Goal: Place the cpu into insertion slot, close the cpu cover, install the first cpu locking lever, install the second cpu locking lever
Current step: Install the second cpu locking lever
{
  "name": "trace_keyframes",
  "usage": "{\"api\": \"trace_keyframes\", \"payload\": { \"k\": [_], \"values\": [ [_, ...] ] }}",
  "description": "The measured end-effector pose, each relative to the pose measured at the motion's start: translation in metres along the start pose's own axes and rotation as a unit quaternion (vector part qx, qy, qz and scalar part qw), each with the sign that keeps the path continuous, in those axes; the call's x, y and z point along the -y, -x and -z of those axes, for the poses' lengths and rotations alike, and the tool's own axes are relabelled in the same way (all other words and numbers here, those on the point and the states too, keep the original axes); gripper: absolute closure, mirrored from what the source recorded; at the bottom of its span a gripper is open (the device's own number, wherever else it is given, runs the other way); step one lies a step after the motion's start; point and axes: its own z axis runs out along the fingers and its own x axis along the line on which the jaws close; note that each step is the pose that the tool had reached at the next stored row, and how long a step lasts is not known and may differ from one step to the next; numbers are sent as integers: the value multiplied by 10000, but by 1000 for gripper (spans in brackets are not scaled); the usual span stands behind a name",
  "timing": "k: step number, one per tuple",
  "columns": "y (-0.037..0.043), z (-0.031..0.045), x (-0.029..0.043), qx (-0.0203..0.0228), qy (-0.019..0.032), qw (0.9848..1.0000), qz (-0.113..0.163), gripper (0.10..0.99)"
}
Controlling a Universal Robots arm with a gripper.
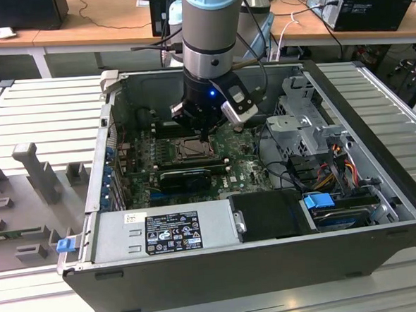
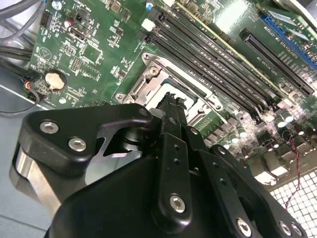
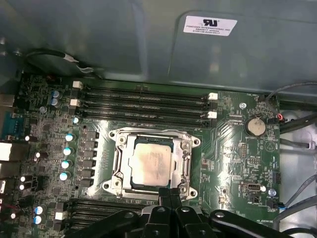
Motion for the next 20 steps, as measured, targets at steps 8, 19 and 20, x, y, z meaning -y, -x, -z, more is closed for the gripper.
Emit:
{"api": "trace_keyframes", "payload": {
  "k": [8, 19, 20],
  "values": [
    [-1, 0, 15, 0, 0, 10000, 0, 980],
    [-13, -37, 132, 1, 10, 10000, 0, 980],
    [-16, -52, 137, 1, 10, 10000, -1, 980]
  ]
}}
